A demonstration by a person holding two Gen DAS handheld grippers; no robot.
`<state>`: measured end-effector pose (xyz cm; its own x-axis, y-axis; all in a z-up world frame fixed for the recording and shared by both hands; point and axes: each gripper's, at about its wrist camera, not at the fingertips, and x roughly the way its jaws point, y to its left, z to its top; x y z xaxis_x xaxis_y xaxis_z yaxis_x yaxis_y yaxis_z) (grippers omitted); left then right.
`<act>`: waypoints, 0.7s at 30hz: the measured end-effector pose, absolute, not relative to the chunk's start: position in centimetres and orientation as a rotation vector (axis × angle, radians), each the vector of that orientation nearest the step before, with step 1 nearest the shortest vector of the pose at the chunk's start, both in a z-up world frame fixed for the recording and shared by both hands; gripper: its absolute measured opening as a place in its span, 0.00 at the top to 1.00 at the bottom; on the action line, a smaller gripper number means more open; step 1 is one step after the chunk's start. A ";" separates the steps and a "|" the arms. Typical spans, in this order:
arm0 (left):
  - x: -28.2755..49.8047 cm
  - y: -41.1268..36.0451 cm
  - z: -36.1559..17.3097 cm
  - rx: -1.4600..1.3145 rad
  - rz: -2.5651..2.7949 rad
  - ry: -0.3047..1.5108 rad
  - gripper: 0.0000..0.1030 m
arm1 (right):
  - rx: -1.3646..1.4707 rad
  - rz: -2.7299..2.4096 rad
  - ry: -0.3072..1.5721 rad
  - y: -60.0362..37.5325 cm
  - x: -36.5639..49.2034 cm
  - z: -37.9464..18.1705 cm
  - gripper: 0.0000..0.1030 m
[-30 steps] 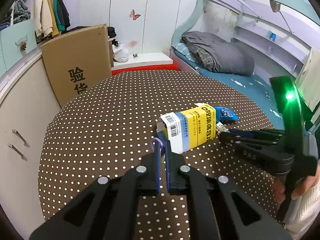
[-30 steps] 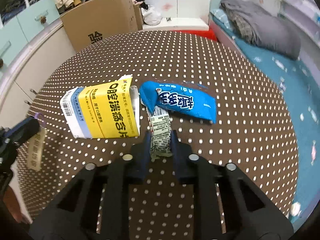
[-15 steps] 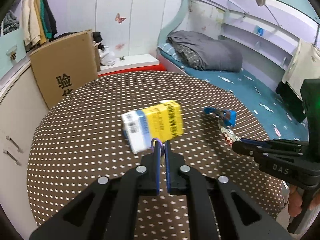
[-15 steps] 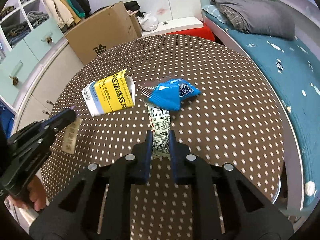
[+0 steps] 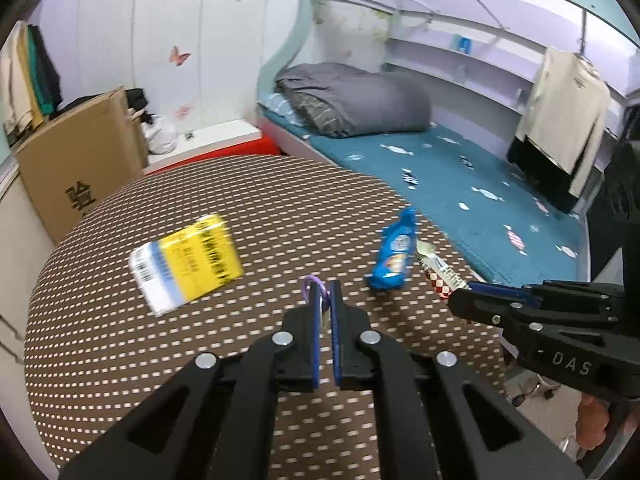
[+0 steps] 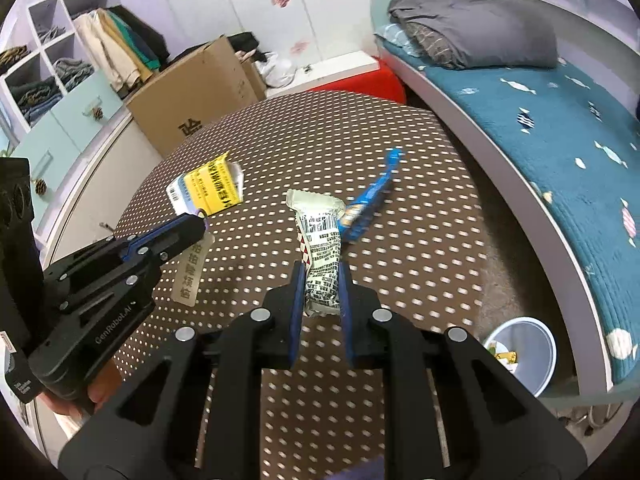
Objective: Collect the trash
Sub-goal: 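Carry tag and wrapper strip over the blue bucket and open both tools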
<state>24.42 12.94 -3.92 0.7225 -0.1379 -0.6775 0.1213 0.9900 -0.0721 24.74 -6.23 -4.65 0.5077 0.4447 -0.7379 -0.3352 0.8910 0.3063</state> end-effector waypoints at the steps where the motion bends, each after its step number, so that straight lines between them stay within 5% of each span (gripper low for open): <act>1: 24.4 12.3 -3.9 -0.018 -0.153 0.749 0.95 | 0.135 0.458 0.920 -7.0 24.6 -4.6 0.84; 21: 26.5 -3.3 -5.4 0.109 -0.437 0.786 0.95 | 0.292 0.180 0.906 -22.8 22.4 -5.7 0.84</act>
